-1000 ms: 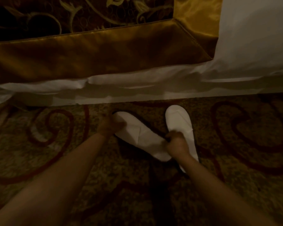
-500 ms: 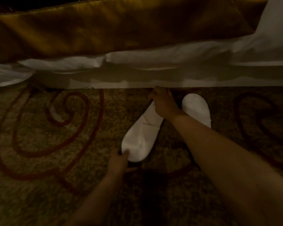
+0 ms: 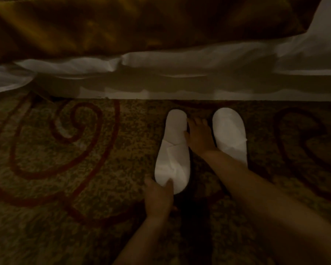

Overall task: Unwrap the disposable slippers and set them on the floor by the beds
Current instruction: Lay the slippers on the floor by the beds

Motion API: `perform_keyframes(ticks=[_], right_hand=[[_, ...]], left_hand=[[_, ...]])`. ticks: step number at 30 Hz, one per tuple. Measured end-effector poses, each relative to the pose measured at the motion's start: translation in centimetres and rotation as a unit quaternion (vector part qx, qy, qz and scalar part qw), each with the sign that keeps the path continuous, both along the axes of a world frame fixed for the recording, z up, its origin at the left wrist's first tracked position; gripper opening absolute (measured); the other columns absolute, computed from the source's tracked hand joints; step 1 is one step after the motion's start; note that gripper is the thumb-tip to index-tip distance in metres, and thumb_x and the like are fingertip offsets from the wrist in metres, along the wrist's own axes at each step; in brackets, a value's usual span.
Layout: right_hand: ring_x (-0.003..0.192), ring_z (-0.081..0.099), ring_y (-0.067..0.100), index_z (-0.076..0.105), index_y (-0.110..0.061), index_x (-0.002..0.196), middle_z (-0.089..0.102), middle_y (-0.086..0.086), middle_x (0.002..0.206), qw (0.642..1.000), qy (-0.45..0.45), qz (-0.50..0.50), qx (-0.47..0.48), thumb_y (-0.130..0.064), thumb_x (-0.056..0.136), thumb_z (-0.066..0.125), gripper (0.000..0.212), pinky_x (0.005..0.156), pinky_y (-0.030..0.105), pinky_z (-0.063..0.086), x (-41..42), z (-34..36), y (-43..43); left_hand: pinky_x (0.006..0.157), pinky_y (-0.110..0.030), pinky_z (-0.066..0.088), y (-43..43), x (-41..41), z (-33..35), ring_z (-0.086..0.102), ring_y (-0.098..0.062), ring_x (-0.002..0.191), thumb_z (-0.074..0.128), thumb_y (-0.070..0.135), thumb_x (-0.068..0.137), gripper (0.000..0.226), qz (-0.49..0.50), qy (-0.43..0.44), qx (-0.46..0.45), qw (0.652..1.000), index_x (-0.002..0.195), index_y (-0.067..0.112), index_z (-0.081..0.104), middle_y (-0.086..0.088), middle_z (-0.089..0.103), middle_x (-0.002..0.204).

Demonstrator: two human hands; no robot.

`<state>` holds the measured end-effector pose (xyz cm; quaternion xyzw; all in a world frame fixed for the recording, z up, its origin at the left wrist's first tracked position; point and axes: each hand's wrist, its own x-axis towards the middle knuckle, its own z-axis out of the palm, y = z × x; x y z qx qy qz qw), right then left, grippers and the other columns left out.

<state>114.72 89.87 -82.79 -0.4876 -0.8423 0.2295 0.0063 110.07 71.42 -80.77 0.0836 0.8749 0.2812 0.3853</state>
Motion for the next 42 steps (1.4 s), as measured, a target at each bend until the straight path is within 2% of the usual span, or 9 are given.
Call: perform_keyframes(ticks=[2, 8, 12, 15, 19, 26, 30, 35, 42], right_hand=[[0.137, 0.023, 0.031, 0.022, -0.011, 0.147, 0.026, 0.010, 0.153, 1.000, -0.004, 0.010, 0.003, -0.023, 0.099, 0.036, 0.051, 0.114, 0.043, 0.024, 0.1, -0.3, -0.2], [0.140, 0.020, 0.031, 0.021, -0.012, 0.146, 0.023, 0.012, 0.154, 0.995, 0.061, 0.018, -0.079, -0.023, 0.098, 0.041, 0.054, 0.116, 0.040, 0.020, 1.6, 1.1, 0.6], [0.133, 0.036, 0.031, 0.035, -0.007, 0.141, 0.040, 0.016, 0.145, 0.978, 0.157, -0.136, -0.032, -0.022, 0.097, 0.044, 0.048, 0.114, 0.037, 0.027, 5.3, 3.2, 0.9], [0.127, 0.041, 0.034, 0.038, -0.003, 0.136, 0.043, 0.020, 0.139, 0.966, -0.005, -0.254, 0.044, -0.036, 0.093, 0.047, 0.055, 0.107, 0.041, 0.033, 10.0, 3.4, 0.0], [0.128, 0.038, 0.039, 0.020, -0.003, 0.140, 0.031, 0.021, 0.145, 0.928, -0.112, -0.339, -0.107, -0.060, 0.081, 0.053, 0.088, 0.103, 0.046, 0.036, 13.2, 2.8, -3.2], [0.111, 0.057, 0.037, 0.047, -0.006, 0.118, 0.059, 0.017, 0.110, 0.925, 0.074, -0.324, -0.183, -0.035, 0.084, 0.065, 0.048, 0.080, 0.036, 0.047, 14.5, 1.9, -3.3], [0.108, 0.058, 0.018, 0.054, -0.009, 0.125, 0.059, 0.000, 0.115, 0.904, 0.216, -0.260, -0.261, -0.022, 0.086, 0.065, 0.042, 0.082, 0.028, 0.046, 17.1, 4.8, -1.8], [0.086, 0.056, -0.001, 0.059, -0.021, 0.122, 0.060, -0.005, 0.114, 0.935, 0.134, -0.132, -0.301, -0.026, 0.086, 0.064, 0.038, 0.065, 0.004, 0.044, 19.5, 8.6, 1.1], [0.122, 0.045, 0.026, 0.055, -0.021, 0.124, 0.051, 0.008, 0.134, 0.976, 0.011, -0.177, -0.126, -0.036, 0.085, 0.063, 0.043, 0.098, 0.035, 0.039, 19.4, 9.0, 3.4]], left_hand=[[0.095, -0.036, 0.045, 0.1, -0.1, 0.1, 0.046, -0.031, 0.122, 0.062, 0.043, 0.084, 0.068, -0.118, 0.132, -0.077, 0.981, 0.133, 0.005, 0.033, -0.017, 0.039, 0.138], [0.085, -0.030, 0.047, 0.1, -0.1, 0.5, 0.051, -0.027, 0.115, 0.056, 0.050, 0.086, 0.068, -0.226, 0.178, -0.119, 0.950, 0.132, 0.007, 0.031, -0.016, 0.033, 0.138], [0.074, -0.030, 0.044, 1.8, -0.8, 1.8, 0.052, -0.029, 0.107, 0.054, 0.044, 0.088, 0.056, -0.235, 0.247, -0.054, 0.938, 0.126, 0.006, 0.038, -0.017, 0.037, 0.132], [0.082, -0.034, 0.046, 5.7, -0.5, 2.8, 0.053, -0.033, 0.107, 0.053, 0.034, 0.090, 0.051, -0.285, 0.257, 0.032, 0.923, 0.130, 0.006, 0.040, -0.020, 0.042, 0.130], [0.081, -0.027, 0.043, 11.3, 1.2, 2.5, 0.052, -0.032, 0.112, 0.049, 0.026, 0.094, 0.050, -0.379, 0.150, 0.118, 0.906, 0.138, 0.008, 0.035, -0.018, 0.042, 0.136], [0.111, -0.041, 0.035, 16.3, 2.6, 1.7, 0.036, -0.032, 0.134, 0.047, 0.034, 0.095, 0.060, -0.445, 0.075, 0.077, 0.889, 0.147, 0.014, 0.024, -0.016, 0.031, 0.151], [0.116, -0.044, 0.022, 18.4, 1.3, 3.1, 0.017, -0.034, 0.143, 0.047, 0.029, 0.094, 0.067, -0.433, 0.159, 0.111, 0.880, 0.150, 0.020, 0.011, -0.015, 0.019, 0.156], [0.114, -0.040, 0.025, 20.0, -0.2, 4.8, 0.031, -0.032, 0.138, 0.043, 0.029, 0.096, 0.050, -0.558, 0.228, 0.092, 0.793, 0.144, 0.020, 0.034, -0.013, 0.035, 0.151], [0.101, -0.026, 0.032, 17.1, -1.2, 5.0, 0.037, -0.026, 0.136, 0.039, 0.038, 0.098, 0.050, -0.516, 0.105, 0.052, 0.849, 0.143, 0.018, 0.035, -0.007, 0.034, 0.152]])
